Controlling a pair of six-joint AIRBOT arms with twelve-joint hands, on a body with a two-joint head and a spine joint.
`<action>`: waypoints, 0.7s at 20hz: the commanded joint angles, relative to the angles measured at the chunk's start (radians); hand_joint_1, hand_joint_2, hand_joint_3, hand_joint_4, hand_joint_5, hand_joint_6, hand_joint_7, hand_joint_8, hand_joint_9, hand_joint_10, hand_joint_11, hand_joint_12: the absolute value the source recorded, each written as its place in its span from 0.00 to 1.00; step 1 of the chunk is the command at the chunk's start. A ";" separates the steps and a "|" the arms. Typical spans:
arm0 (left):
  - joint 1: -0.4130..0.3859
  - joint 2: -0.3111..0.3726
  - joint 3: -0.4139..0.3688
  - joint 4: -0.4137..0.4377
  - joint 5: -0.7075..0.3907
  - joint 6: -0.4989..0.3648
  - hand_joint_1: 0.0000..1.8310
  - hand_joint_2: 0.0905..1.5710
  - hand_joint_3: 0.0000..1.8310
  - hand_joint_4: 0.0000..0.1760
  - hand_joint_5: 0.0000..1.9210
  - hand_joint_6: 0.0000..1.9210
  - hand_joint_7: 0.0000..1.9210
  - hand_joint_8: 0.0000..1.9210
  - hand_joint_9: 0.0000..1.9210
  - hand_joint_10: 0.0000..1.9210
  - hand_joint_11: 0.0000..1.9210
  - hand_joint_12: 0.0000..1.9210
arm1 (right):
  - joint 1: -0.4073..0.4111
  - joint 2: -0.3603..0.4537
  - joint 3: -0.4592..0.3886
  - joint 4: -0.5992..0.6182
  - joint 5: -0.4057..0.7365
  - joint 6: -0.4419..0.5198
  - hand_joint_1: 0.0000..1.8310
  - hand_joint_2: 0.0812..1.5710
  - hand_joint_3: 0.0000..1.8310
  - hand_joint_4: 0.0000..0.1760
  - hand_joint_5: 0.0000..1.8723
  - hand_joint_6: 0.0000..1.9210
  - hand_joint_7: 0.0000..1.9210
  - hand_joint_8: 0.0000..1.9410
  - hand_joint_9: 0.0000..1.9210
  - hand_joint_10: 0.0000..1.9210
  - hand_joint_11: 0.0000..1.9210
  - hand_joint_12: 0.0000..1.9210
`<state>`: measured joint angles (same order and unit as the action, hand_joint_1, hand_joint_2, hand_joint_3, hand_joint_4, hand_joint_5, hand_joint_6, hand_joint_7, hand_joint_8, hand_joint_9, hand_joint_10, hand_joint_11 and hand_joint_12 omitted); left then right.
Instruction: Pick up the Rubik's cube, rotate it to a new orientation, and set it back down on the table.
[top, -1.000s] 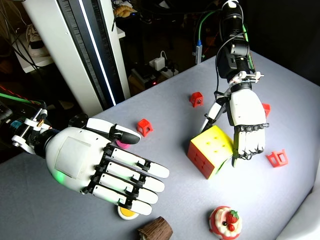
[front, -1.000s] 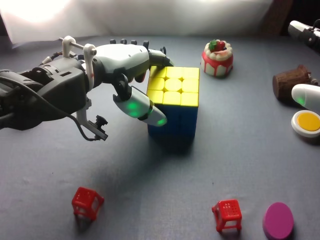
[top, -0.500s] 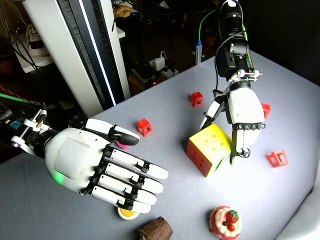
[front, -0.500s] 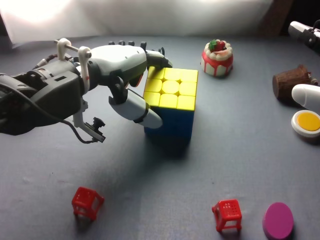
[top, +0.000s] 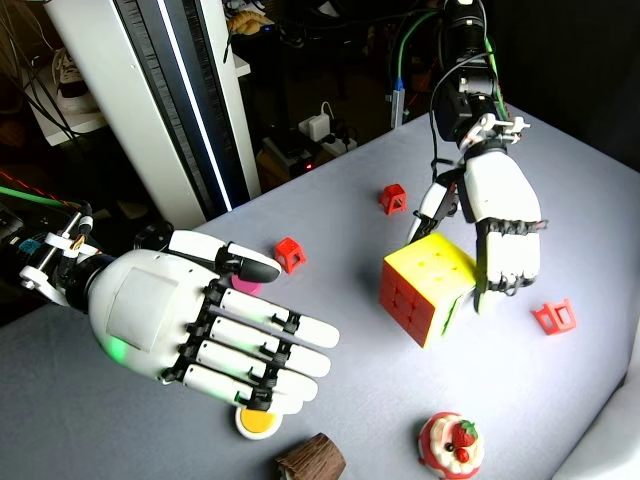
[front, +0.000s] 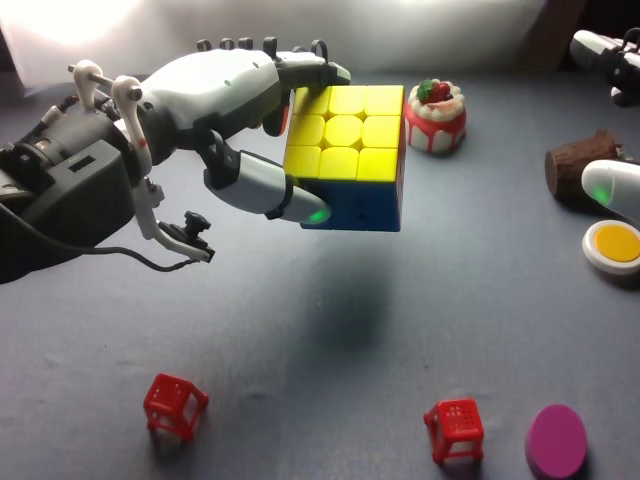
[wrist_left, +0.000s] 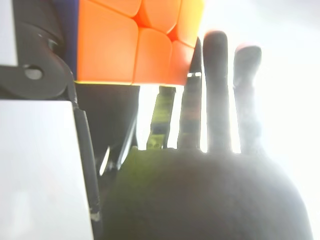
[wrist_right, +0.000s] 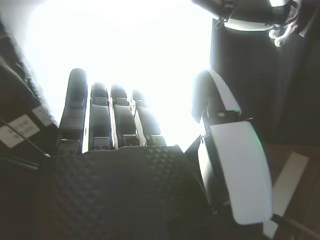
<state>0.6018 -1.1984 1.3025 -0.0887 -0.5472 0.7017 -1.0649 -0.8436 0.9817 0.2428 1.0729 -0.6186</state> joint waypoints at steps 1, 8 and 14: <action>-0.010 0.009 -0.005 -0.004 -0.186 -0.023 0.60 0.82 0.02 0.00 0.36 0.80 0.30 0.84 0.25 0.99 0.26 1.00 | 0.009 0.001 0.009 -0.002 0.139 0.006 0.13 0.90 0.00 0.00 0.00 0.00 0.01 0.00 0.04 0.02 0.00 0.40; 0.010 0.043 -0.038 0.016 -0.318 -0.060 0.62 0.47 0.61 0.27 0.40 0.94 0.40 0.96 0.45 1.00 0.49 1.00 | 0.047 -0.052 0.101 -0.073 0.157 0.006 0.02 0.89 0.00 0.00 0.06 0.06 0.10 0.00 0.02 0.32 0.00 0.52; 0.016 0.063 -0.056 0.030 -0.395 -0.067 0.64 0.47 0.40 0.00 0.52 1.00 0.54 1.00 0.57 1.00 0.63 1.00 | 0.106 -0.120 0.181 -0.123 0.159 0.006 0.04 0.85 0.00 0.00 0.06 0.12 0.17 0.02 0.00 0.49 0.00 0.75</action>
<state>0.6296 -1.1397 1.2472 -0.0494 -0.7662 0.6521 -0.9730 -0.9638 1.1610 0.1093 1.1088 -0.6182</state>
